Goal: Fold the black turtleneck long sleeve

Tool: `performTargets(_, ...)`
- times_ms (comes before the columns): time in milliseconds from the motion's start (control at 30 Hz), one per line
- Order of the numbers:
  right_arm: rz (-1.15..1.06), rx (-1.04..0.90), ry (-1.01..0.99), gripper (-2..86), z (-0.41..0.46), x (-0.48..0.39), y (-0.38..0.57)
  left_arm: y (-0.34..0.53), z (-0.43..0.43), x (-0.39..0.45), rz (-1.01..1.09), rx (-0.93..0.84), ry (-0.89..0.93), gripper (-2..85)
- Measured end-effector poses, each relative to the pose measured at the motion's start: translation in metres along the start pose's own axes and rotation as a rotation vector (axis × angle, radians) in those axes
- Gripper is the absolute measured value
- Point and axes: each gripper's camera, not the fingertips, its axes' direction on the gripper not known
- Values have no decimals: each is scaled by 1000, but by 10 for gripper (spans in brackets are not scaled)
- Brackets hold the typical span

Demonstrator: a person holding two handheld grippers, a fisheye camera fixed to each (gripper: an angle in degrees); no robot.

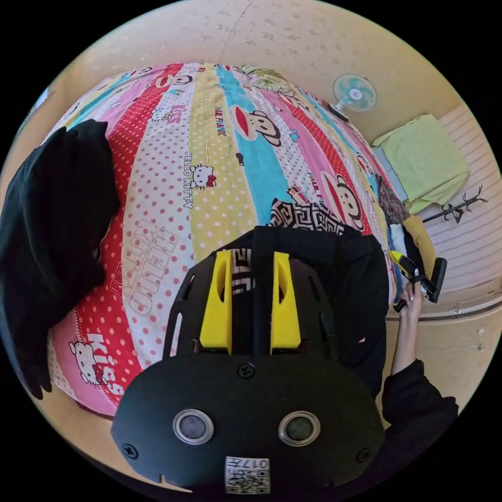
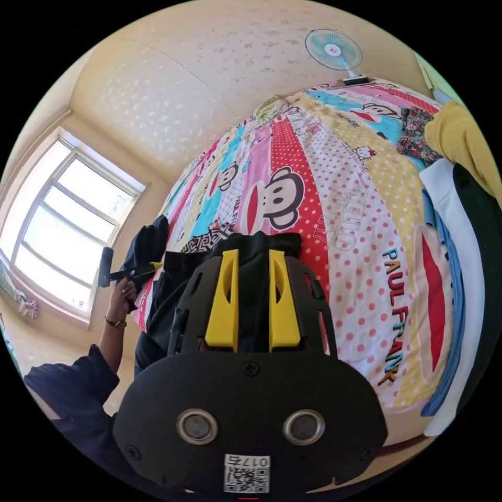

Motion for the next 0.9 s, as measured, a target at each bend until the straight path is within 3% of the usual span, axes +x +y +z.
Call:
performTargets(100, 23, 24, 36, 88, 14, 5, -9, -10, 24, 16, 9, -15, 55, 96)
performTargets(333, 45, -101, 109, 48, 55, 15, -22, -5, 59, 33, 20, -42, -24, 35)
performTargets(433, 26, -51, 83, 33, 46, 7, -11, 12, 44, 38, 34, 48, -19, 19)
performTargets(667, -140, 291, 25, 23, -38, -56, 15, 89, -61, 49, -2, 438, 18, 9)
performTargets(767, -173, 355, 36, 21, -46, -75, 2, 100, -89, 46, -38, 573, -52, 12)
performTargets(900, -154, 247, 25, 19, 5, -65, -48, 54, -66, 13, -139, 505, -30, 36)
